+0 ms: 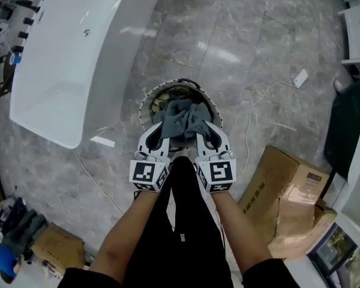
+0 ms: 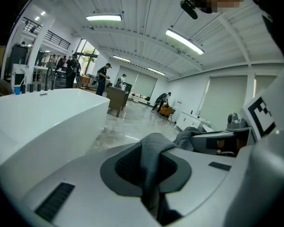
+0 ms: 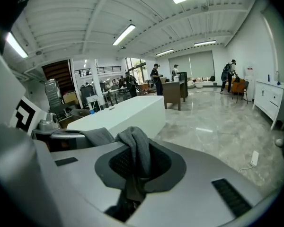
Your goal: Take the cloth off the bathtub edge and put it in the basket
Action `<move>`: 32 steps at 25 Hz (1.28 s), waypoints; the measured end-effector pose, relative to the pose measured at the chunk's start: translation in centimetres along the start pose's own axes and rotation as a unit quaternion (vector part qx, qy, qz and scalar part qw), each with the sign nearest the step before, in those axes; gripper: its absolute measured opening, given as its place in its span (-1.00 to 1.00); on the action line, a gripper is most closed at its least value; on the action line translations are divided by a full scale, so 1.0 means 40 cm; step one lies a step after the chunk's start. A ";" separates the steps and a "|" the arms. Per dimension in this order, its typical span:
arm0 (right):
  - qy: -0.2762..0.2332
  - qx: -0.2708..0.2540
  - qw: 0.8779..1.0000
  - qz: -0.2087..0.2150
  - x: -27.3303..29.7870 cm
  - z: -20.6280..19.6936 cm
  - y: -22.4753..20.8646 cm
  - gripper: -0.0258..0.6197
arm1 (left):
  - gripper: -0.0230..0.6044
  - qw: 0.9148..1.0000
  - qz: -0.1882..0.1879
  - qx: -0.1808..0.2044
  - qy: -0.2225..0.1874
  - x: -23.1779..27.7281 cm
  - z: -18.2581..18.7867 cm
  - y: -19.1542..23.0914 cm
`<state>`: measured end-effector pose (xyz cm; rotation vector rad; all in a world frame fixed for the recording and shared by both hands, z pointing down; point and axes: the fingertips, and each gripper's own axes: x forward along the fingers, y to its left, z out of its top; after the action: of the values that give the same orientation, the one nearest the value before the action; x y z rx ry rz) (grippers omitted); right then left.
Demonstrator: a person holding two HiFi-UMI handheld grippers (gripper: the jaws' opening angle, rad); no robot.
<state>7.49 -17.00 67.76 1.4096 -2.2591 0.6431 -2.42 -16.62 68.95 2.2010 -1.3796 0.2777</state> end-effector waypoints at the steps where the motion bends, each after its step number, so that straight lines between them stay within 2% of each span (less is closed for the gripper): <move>1: 0.003 0.002 1.000 -0.002 0.013 -0.018 0.001 -0.78 | -0.80 1.000 0.000 -0.003 0.002 0.007 -0.021 0.007; 6: 0.027 -0.015 1.000 0.007 0.088 -0.096 0.007 -0.78 | -0.80 0.999 0.012 -0.039 0.013 0.052 -0.116 0.049; 14: 0.049 -0.014 0.999 0.008 0.191 -0.201 -0.005 -0.78 | -0.80 0.999 -0.003 -0.043 0.007 0.138 -0.230 0.110; 20: 0.087 -0.006 0.996 0.007 0.260 -0.327 -0.030 -0.78 | -0.80 0.998 -0.034 -0.032 0.038 0.218 -0.346 0.144; 25: 0.126 -0.018 0.992 0.019 0.300 -0.394 -0.041 -0.78 | -0.80 0.995 -0.059 -0.048 0.070 0.246 -0.423 0.164; 32: 0.176 -0.022 0.983 0.041 0.333 -0.474 -0.072 -0.78 | -0.80 0.991 -0.054 -0.061 0.108 0.283 -0.512 0.201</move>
<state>6.33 -16.87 91.08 1.0877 -2.0435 0.7931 -2.28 -17.33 93.70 2.0694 -1.1264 0.3701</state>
